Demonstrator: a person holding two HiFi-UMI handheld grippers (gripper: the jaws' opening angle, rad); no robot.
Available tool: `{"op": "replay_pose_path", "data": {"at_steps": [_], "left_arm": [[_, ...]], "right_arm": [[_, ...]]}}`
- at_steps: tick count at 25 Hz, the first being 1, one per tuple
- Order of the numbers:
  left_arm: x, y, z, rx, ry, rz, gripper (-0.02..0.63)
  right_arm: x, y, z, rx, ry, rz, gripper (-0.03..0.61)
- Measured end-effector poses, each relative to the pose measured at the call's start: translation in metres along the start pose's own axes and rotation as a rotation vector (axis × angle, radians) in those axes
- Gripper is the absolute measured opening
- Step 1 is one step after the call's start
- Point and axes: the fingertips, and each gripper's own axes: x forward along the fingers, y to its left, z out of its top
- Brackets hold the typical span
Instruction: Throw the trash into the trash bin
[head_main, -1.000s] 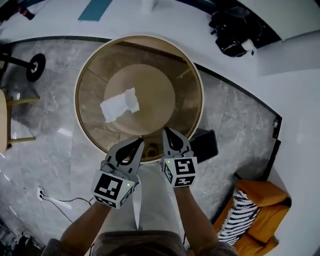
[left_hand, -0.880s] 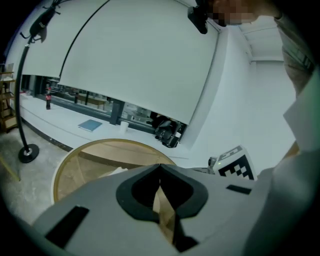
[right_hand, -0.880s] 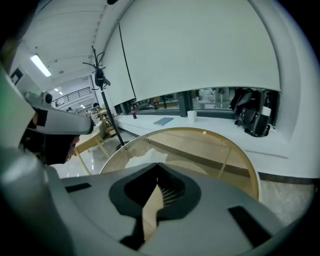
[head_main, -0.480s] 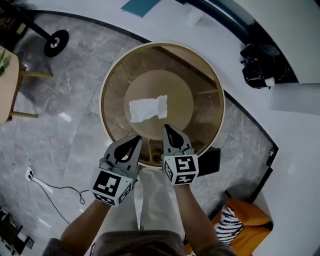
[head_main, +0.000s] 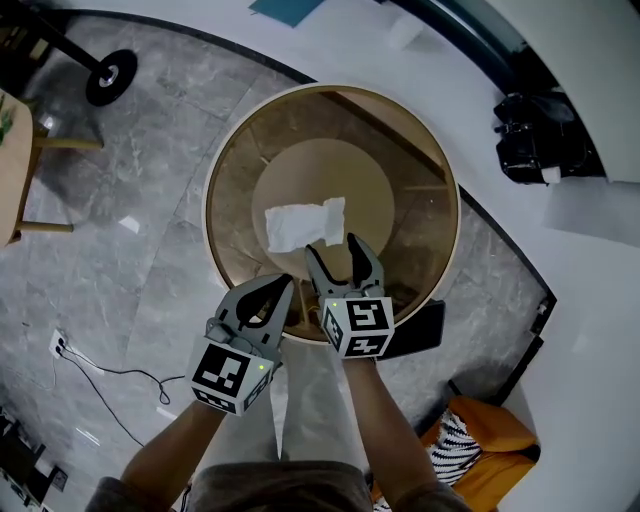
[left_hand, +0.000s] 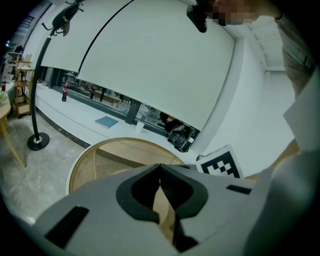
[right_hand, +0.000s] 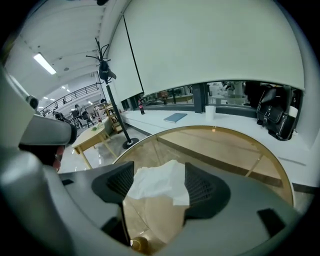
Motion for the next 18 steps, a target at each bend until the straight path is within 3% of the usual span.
{"op": "replay_pose_path", "data": {"at_steps": [18], "left_arm": [[0.032,0.049,-0.021,-0.045,0.035,0.029,0.02]], "right_arm": [[0.075,-0.024,-0.044,-0.034,0.143,-0.017,0.339]]}}
